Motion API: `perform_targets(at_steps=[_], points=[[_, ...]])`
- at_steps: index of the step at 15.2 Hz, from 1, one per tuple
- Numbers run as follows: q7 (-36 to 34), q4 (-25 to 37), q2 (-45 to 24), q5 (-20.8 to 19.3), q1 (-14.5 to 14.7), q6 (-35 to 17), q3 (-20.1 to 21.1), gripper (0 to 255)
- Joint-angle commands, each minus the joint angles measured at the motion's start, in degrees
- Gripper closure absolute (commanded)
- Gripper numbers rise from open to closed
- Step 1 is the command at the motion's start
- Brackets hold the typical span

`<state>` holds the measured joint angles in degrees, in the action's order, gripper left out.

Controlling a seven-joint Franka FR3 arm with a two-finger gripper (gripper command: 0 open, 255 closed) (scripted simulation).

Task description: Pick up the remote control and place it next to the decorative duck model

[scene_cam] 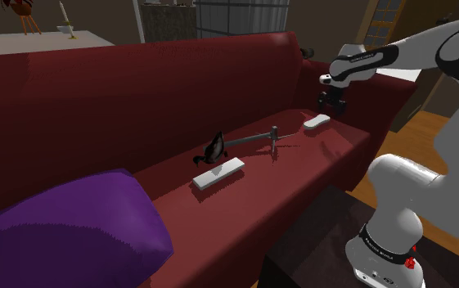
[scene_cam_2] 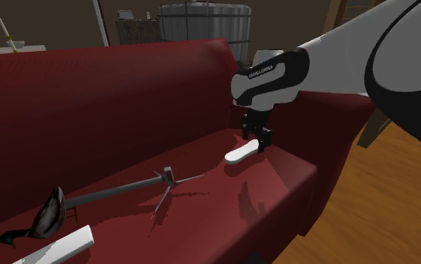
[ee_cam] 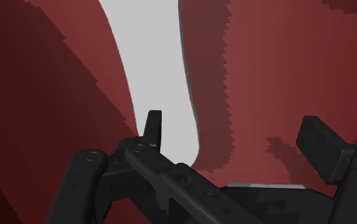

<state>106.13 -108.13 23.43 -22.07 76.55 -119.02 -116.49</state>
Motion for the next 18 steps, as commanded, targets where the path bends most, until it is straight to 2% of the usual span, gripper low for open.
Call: perform_targets(at_steps=[1, 4, 12, 18], points=[[1.2, 5.8, 6.0, -5.1, 6.2, 2.3, -3.5, 0], [4.6, 14.3, 13.3, -9.7, 13.3, 5.6, -7.1, 0], [3.2, 12.3, 15.8, -12.1, 14.4, 1.5, -9.2, 0], [3.2, 12.3, 15.8, -12.1, 14.4, 1.5, -9.2, 0]])
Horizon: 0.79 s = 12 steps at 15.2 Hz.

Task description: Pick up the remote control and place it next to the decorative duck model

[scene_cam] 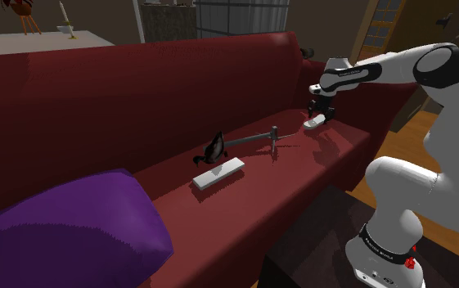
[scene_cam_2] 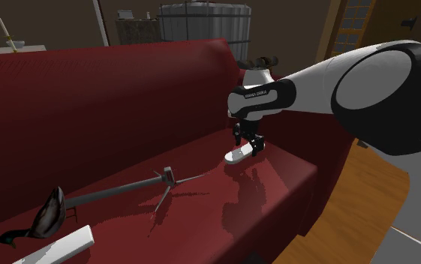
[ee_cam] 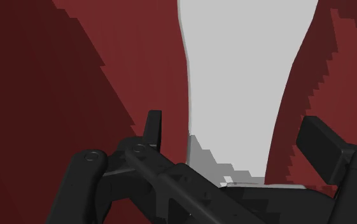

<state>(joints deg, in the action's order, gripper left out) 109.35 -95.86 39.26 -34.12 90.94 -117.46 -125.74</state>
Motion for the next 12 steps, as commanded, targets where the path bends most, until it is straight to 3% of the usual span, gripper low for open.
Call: perform_targets(at_steps=[1, 2, 12], points=[[0.0, 0.0, 0.0, 0.0, 0.0, 0.0, 0.0, 0], [0.0, 0.0, 0.0, 0.0, 0.0, 0.0, 0.0, 255], [0.2, 0.2, -0.3, 0.3, -0.1, 0.5, 0.3, 255]])
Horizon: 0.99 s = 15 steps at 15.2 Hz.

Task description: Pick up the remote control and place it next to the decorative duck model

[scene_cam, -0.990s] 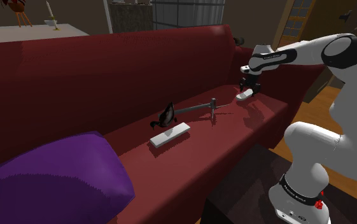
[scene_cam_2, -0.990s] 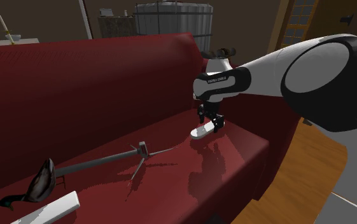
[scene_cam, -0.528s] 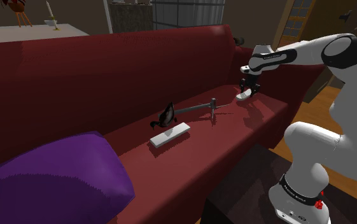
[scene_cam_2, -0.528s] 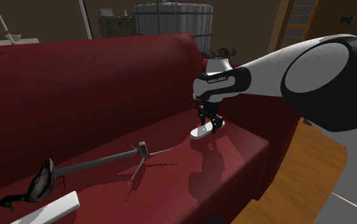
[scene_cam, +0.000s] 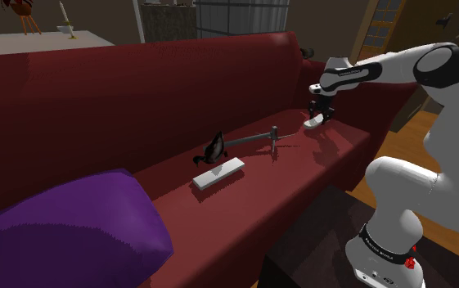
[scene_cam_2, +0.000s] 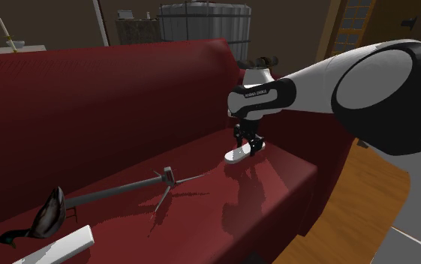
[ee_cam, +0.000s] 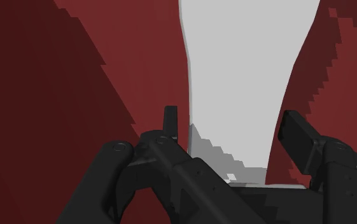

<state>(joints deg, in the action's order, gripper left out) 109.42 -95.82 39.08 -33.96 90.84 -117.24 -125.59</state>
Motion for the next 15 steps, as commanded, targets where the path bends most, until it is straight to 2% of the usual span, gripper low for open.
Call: perform_targets(at_steps=[1, 15], points=[[0.3, 0.4, -0.5, 0.5, -0.2, 0.8, 0.4, 255], [2.7, 5.5, -4.6, 4.6, -1.4, 8.7, 3.8, 255]])
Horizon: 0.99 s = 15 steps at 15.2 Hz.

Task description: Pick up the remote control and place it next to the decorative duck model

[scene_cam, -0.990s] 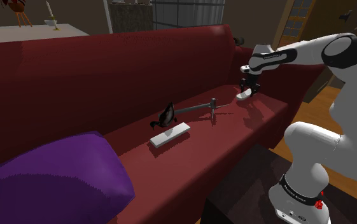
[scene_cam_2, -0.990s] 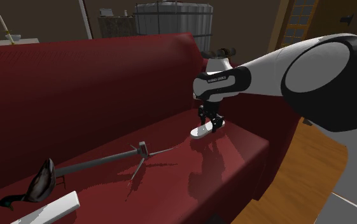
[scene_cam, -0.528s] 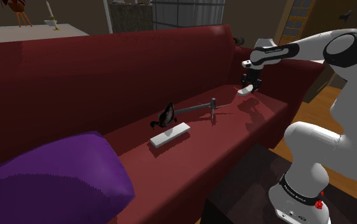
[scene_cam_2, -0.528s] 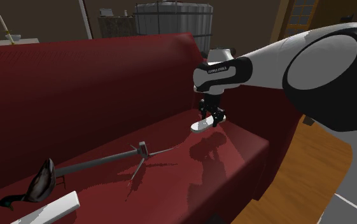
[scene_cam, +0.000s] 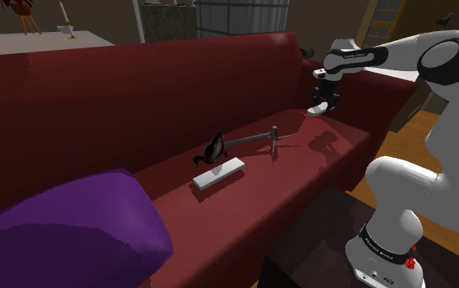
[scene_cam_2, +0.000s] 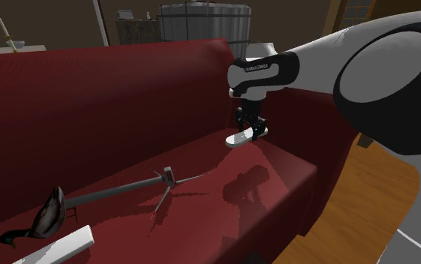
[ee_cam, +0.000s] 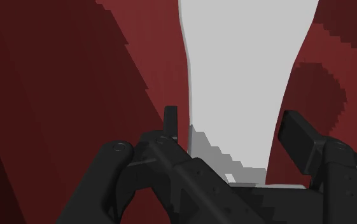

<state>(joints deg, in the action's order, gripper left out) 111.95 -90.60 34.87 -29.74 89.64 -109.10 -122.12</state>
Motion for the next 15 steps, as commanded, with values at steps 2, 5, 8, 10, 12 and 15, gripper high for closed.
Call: perform_targets(at_steps=[2, 5, 8, 10, 12, 15], points=[[0.4, 1.3, -0.9, 0.8, -0.2, 1.8, 0.7, 255], [0.9, 2.9, -1.5, 1.5, -0.1, 3.7, 1.1, 255], [1.3, 4.6, -2.0, 2.0, 0.1, 5.7, 1.5, 255], [1.6, 5.9, -2.3, 2.4, 0.3, 7.0, 1.7, 255], [1.8, 7.2, -2.5, 2.7, 0.6, 8.4, 1.9, 255], [2.2, 9.4, -2.8, 3.0, 1.1, 10.6, 2.0, 255]])
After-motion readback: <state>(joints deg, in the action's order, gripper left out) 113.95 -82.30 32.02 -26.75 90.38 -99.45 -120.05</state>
